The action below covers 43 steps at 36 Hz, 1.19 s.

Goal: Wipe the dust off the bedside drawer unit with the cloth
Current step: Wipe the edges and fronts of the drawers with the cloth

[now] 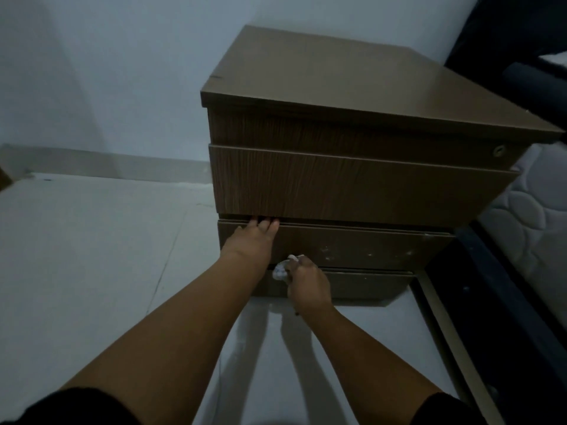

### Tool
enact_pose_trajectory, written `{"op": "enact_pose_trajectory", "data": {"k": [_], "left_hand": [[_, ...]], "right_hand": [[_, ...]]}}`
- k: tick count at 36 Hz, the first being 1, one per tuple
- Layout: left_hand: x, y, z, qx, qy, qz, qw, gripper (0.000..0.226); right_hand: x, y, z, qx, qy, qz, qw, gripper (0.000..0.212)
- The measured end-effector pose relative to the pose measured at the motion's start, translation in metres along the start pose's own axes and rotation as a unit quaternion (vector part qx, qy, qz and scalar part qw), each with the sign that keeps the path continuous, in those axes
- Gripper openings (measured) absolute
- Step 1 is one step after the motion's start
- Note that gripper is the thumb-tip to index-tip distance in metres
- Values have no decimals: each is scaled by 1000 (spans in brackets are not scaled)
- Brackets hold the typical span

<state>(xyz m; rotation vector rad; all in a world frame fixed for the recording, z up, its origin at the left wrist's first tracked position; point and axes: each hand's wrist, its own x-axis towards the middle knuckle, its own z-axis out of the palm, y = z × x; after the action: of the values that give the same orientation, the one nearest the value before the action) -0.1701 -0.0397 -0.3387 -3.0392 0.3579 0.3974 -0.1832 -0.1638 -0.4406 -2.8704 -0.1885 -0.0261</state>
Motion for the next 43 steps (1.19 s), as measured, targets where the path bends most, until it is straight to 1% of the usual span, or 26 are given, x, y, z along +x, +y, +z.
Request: {"op": "enact_pose_trajectory", "data": {"k": [3,5,8,11,13,16,21,24,27,29,35,39,43], "left_hand": [[-1,2,-3,1,-7,-1,1000,65],[-4,3,-7,-5,-14,-5,1000,69],[-10,4,-12,-13,-19,-3,1000,79],[-12,11,-14,-14,-10,24,1000,81],[-10,22,-12,-13,-5,51,999,78],[-3,37,-15,-18,-13,52,998,75],[8,41,-24,6,-65,46,997,79],[11,43,-27,29,-79,49,995,76],[16,45,-30,40,-99,44,993,81],[19,45,-30,43,-103,42,993,84],[20,44,-20,14,-81,36,996,80],[19,44,-19,11,-80,28,996,80],[19,43,-24,31,-102,32,994,85]], "right_hand": [[-11,0,-14,0,32,-27,999,42],[-18,1,-26,4,72,-50,996,41],[-21,4,-48,7,152,-71,986,35],[-17,7,-69,-4,209,-69,976,31],[-13,11,-77,-11,225,-52,973,31],[-8,18,-79,-11,179,-23,984,38],[-3,30,-61,-3,95,5,995,38],[1,35,-42,2,64,19,998,35],[3,38,-29,-4,30,33,999,31],[4,40,-20,-17,4,45,999,31],[10,46,-4,-27,-53,78,995,28],[10,47,-2,-20,-59,81,995,27],[1,44,-8,2,-34,65,997,29]]}}
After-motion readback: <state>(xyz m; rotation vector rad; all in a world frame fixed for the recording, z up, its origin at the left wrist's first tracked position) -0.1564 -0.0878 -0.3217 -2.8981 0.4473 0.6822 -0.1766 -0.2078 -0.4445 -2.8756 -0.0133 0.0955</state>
